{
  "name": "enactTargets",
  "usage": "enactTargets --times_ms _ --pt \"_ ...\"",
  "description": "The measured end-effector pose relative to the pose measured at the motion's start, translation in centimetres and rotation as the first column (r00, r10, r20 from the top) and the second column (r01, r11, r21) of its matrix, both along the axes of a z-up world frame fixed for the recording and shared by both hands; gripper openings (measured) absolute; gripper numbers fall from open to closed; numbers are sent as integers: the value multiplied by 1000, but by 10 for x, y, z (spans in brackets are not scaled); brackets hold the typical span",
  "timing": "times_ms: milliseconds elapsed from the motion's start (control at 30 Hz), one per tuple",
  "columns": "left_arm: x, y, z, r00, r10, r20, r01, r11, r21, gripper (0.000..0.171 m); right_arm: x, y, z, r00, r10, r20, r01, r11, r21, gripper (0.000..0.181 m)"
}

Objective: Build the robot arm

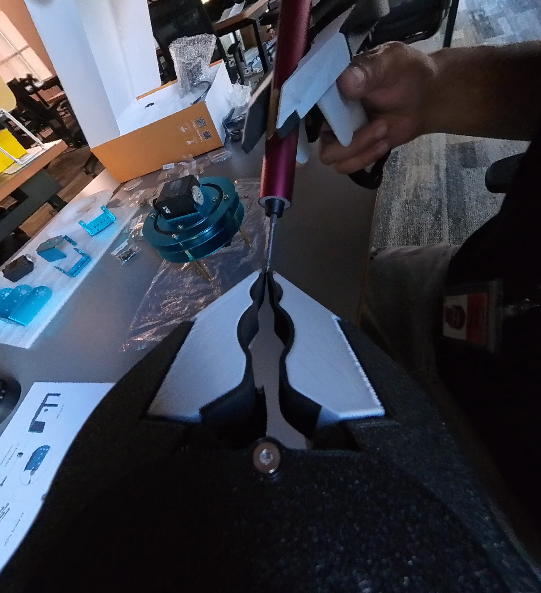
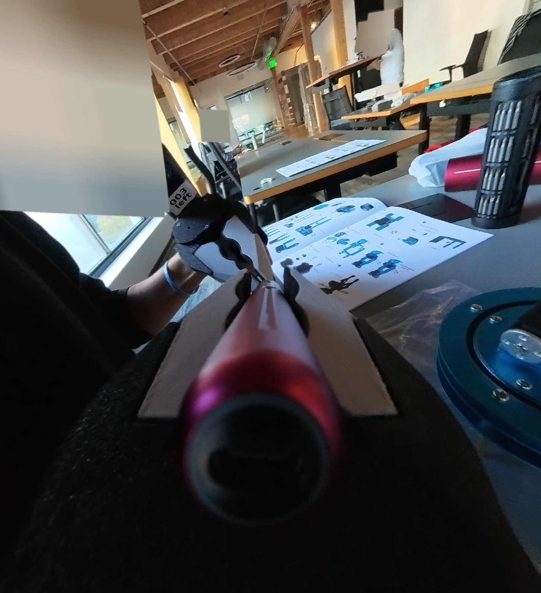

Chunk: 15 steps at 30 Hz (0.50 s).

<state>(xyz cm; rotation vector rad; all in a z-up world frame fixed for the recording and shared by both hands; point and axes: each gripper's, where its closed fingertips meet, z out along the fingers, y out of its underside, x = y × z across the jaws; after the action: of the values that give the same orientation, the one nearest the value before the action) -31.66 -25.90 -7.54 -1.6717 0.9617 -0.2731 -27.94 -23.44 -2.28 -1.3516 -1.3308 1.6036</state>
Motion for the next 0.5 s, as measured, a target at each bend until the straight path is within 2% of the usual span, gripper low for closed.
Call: enactTargets --times_ms 167,333,500 --pt "12 6 3 999 -27 28 27 1000 -5 2 11 5 4 999 -40 -32 39 999 -26 20" --pt "16 13 1 1000 -14 11 15 1000 -19 13 21 6 7 997 -57 -48 55 998 -39 20" --pt "12 15 0 1000 22 7 -22 999 -32 17 31 13 11 993 -99 -65 101 995 14 20"
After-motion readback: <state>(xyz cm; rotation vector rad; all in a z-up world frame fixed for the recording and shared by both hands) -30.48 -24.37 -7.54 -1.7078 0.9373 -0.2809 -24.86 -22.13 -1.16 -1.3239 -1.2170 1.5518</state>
